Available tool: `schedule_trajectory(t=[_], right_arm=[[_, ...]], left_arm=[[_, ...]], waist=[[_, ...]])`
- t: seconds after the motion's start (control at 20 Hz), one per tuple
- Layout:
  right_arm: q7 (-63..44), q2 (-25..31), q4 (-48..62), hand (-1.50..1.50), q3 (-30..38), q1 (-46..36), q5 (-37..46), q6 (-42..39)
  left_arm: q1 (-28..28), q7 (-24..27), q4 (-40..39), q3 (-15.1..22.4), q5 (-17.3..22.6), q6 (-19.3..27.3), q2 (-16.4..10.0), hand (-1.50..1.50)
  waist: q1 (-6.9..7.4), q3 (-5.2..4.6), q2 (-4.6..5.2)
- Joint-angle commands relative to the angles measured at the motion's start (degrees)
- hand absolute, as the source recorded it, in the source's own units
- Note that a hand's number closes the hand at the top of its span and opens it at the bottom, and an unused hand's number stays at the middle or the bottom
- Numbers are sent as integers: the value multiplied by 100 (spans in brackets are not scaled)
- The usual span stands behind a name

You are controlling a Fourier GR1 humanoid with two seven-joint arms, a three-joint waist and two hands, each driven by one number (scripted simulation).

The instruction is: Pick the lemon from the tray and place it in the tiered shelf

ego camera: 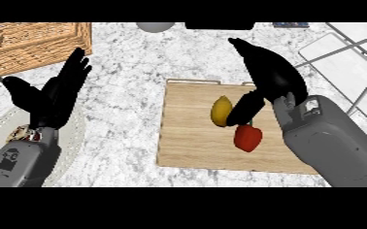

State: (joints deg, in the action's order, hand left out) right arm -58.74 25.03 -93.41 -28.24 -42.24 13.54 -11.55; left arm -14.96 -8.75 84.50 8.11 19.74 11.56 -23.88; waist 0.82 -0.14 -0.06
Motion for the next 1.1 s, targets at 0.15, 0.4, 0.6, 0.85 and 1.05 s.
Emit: schedule_trajectory(t=[0.15,0.4,0.6,0.85,1.05], right_arm=[[-1109,-717,766,-150,-671,-399,412,-488],[-1441,-800,856,-150,-806,-487,476,-737],[-1331,-730,1053,-150,-741,-450,531,-852],[-1370,-1041,1215,-150,-878,-241,698,-834],[-1207,-992,1143,-150,-792,18,844,-865]], left_arm=[[79,127,-106,-91,-82,-48,95,0],[-37,32,-138,-86,-167,-44,154,0],[57,129,-70,26,-354,54,321,0],[-25,94,-278,-302,-187,-287,95,0],[-47,-87,-12,-422,-157,-347,29,0]], waist=[[-19,5,2],[-71,7,-7],[-80,9,-6],[-93,9,4],[-89,12,-3]])
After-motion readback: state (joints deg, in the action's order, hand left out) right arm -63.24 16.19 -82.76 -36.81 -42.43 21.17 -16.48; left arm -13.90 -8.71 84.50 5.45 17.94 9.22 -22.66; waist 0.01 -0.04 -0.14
